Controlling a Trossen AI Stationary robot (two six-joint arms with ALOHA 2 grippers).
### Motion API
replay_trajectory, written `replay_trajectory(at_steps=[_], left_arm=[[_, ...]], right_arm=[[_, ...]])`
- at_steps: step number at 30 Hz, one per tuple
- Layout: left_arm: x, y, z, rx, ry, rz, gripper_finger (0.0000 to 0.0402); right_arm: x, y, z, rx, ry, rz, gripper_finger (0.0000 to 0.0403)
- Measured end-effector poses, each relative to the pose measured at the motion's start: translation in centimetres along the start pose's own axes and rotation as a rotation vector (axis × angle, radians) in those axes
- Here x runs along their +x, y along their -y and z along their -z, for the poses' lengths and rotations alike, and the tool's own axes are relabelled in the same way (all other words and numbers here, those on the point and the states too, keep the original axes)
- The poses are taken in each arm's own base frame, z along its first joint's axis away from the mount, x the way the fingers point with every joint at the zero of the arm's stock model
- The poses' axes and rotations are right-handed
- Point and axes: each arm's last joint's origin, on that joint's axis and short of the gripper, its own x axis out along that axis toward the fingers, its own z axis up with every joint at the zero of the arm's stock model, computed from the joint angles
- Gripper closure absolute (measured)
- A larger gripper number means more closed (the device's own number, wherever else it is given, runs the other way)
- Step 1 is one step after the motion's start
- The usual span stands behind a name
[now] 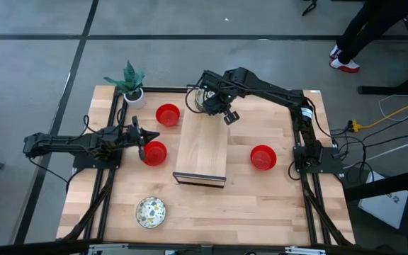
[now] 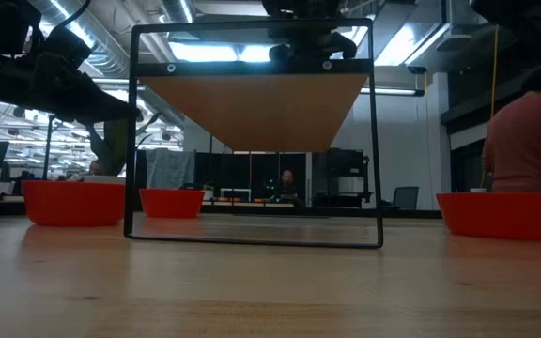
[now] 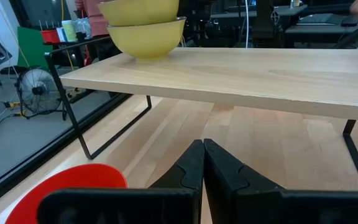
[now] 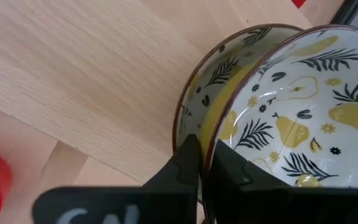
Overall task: Pick & Place Mini bowls
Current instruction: Stack the right white patterned bowl on top of the white patterned bowl on the shelf
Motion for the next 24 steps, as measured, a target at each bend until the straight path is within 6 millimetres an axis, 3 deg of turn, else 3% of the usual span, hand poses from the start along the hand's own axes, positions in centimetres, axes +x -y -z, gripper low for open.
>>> replay_trajectory(at_steps=[24], left_arm=[[0.0,0.0,0.0,0.0,0.0,0.0,0.0398]], right_arm=[[-0.09,0.04,-0.31,0.008,0.026,0.013,0.0388]])
